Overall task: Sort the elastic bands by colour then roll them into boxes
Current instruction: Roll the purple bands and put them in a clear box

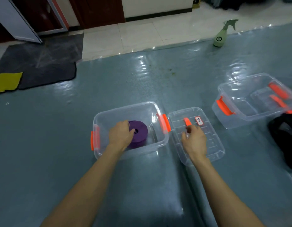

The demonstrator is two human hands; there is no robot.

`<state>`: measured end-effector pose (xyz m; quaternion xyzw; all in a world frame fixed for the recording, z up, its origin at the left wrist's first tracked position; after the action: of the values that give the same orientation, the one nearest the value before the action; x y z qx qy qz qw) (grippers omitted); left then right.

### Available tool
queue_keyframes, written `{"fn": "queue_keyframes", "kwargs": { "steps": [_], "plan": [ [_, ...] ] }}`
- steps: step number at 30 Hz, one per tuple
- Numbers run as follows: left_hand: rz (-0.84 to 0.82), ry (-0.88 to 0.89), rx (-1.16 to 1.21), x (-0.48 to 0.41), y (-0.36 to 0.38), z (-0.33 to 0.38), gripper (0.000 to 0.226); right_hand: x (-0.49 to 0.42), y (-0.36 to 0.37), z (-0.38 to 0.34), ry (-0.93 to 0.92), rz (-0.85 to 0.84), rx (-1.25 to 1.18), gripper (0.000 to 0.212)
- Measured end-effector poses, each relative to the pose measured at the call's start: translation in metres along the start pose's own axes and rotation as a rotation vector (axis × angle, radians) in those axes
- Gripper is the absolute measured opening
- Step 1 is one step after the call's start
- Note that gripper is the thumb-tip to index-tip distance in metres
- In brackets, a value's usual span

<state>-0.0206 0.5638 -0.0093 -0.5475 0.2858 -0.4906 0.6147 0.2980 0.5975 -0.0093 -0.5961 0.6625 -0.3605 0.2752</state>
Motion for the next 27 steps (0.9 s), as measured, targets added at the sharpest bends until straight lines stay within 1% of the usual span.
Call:
{"fn": "queue_keyframes", "kwargs": {
  "steps": [3, 5, 8, 10, 12, 14, 16, 17, 19, 20, 22, 24, 25, 26, 27],
  "plan": [
    [0.137, 0.009, 0.149, 0.038, -0.007, 0.008, 0.039, -0.023, 0.012, 0.047, 0.126, -0.149, 0.196, 0.033],
    [0.221, 0.050, 0.168, 0.069, -0.006, 0.018, 0.046, -0.037, 0.017, 0.062, 0.136, -0.214, 0.279, 0.040],
    [0.287, 0.125, 0.028, 0.102, 0.001, 0.035, 0.055, -0.059, 0.021, 0.068, 0.098, -0.269, 0.260, 0.041],
    [0.295, 0.131, -0.042, 0.106, 0.003, 0.039, 0.061, -0.068, 0.019, 0.069, 0.109, -0.301, 0.208, 0.040],
    [0.292, 0.111, -0.060, 0.104, 0.005, 0.038, 0.060, -0.065, 0.011, 0.071, 0.125, -0.301, 0.174, 0.039],
    [0.287, 0.092, -0.056, 0.101, 0.006, 0.035, 0.057, -0.047, -0.005, 0.076, 0.127, -0.253, 0.124, 0.044],
    [0.281, 0.070, 0.005, 0.099, 0.007, 0.031, 0.053, -0.019, -0.028, 0.083, 0.130, -0.194, 0.095, 0.044],
    [0.283, 0.066, 0.091, 0.098, 0.006, 0.032, 0.047, -0.005, -0.042, 0.088, 0.132, -0.170, 0.095, 0.042],
    [0.254, 0.090, 0.359, 0.093, -0.003, 0.048, 0.033, 0.022, -0.072, 0.092, 0.106, -0.120, 0.109, 0.040],
    [0.245, 0.101, 0.498, 0.090, -0.011, 0.063, 0.031, 0.033, -0.088, 0.090, 0.076, -0.099, 0.122, 0.040],
    [0.196, 0.106, 0.791, 0.080, -0.031, 0.099, 0.037, 0.046, -0.116, 0.072, -0.018, -0.079, 0.142, 0.036],
    [-0.021, 0.071, 1.157, 0.068, -0.045, 0.132, 0.049, 0.047, -0.136, 0.036, -0.173, -0.073, 0.163, 0.032],
    [-0.128, 0.077, 1.264, 0.063, -0.049, 0.143, 0.051, 0.045, -0.142, 0.015, -0.273, -0.073, 0.174, 0.034],
    [-0.182, 0.110, 1.291, 0.060, -0.057, 0.147, 0.048, 0.041, -0.145, -0.007, -0.371, -0.067, 0.190, 0.037],
    [-0.170, 0.142, 1.294, 0.058, -0.064, 0.143, 0.041, 0.037, -0.147, -0.025, -0.458, -0.033, 0.197, 0.038]
  ]
}}
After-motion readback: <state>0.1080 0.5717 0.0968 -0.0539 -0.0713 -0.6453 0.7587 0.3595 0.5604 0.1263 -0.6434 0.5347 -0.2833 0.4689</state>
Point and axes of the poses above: each hand's wrist, its own x-axis away from the middle knuckle, its own y-axis out of the palm, z = x × y, the point moved 6 cm from there along -x, towards the middle knuckle, and after that the axes turned 1 degree about x, right-handed, at the moved point
